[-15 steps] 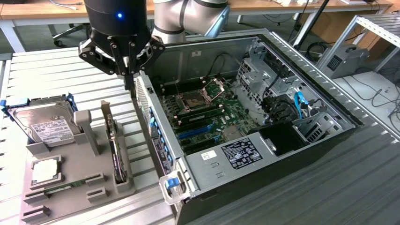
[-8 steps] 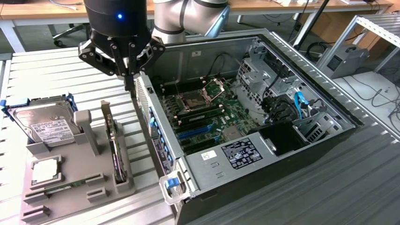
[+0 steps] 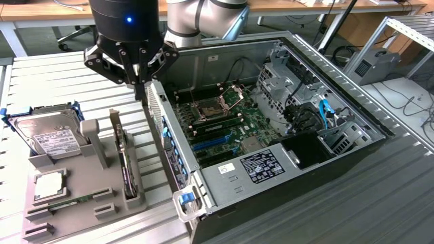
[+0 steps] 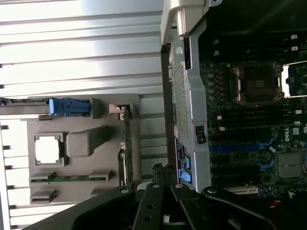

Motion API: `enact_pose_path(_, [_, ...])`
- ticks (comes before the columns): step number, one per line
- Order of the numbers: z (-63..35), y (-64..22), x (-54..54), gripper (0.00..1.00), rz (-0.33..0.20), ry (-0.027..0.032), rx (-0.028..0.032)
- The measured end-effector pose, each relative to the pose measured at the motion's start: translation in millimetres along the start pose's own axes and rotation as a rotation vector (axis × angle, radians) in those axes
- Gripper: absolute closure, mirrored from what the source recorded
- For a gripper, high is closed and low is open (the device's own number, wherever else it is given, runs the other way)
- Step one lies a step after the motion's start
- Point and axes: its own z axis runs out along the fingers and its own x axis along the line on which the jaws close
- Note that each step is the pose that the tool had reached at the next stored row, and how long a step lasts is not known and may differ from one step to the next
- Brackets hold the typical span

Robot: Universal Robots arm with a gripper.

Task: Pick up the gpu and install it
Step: 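Reach for the gpu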

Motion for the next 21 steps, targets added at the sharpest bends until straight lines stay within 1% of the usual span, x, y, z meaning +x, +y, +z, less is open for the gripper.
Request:
enact_pose_path(8, [-0.3,-6.4,1.5,0.89,0.000,0.0000,0.0001])
enact_pose_path(21, [-0.4,-13.1,1.5,0.89,0.000,0.0000,0.0000])
